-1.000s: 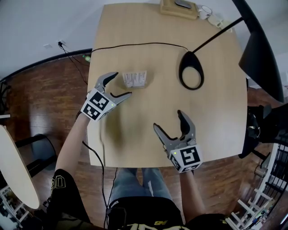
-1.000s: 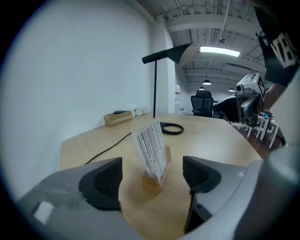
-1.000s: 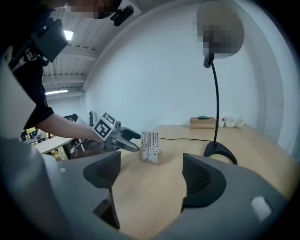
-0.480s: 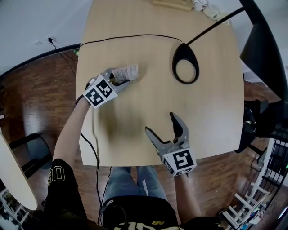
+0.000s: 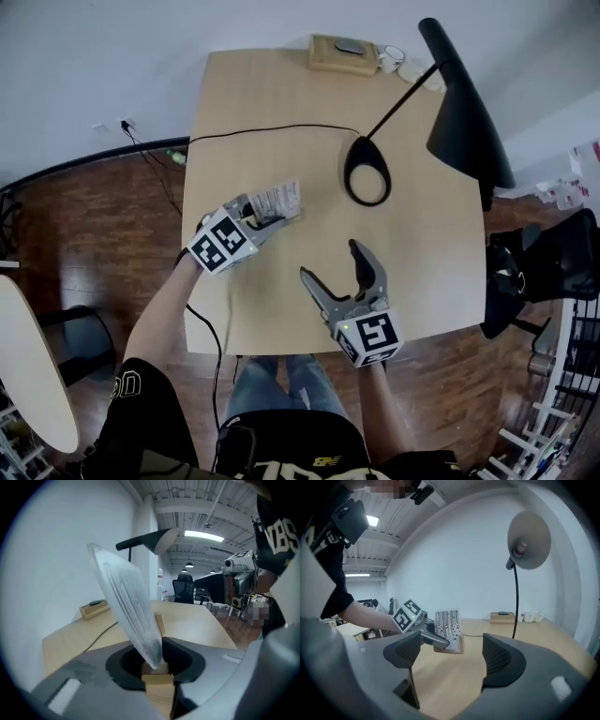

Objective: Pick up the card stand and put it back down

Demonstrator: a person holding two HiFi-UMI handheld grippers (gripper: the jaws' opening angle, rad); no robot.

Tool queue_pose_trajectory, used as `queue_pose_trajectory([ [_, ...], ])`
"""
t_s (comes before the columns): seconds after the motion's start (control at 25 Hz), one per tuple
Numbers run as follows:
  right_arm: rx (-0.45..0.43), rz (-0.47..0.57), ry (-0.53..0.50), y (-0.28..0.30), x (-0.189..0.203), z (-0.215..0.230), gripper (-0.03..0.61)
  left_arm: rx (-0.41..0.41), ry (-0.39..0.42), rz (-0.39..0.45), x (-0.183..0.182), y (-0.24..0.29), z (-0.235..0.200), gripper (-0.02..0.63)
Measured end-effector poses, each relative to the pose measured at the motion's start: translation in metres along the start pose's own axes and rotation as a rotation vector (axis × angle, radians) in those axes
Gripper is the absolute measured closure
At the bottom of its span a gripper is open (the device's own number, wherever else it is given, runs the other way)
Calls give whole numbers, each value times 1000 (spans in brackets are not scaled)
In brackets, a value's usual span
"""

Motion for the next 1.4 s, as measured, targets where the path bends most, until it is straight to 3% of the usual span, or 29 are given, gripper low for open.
queue_pose_trajectory([
  [0.24,18,183,-19,-42,-70,-14,161,-201,23,76,-71,-108,38,505],
  [0.48,29,301,-51,-91,-106,-38,160,-404,-64,182,-106,-196,90,505],
  [0.76,74,386,-21,-123,-129,-48,160,-605,-220,306,-102,-254,128,505],
  [1.08,174,360,0,-119,-138,-55,161,-843,-334,436,-91,-293,152,506],
  [1.4,167,326,-12,-114,-137,-59,161,-898,-394,471,-78,-297,158,506],
])
Point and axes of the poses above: the fingertips, and each gripper's own axes: y forward along the fingers, z to its right, x out of its underside, the point moved 7 cm from there along -y, backward along the fingers, and after that the axes turned 11 degrees about -z, right-handed, at the moved point
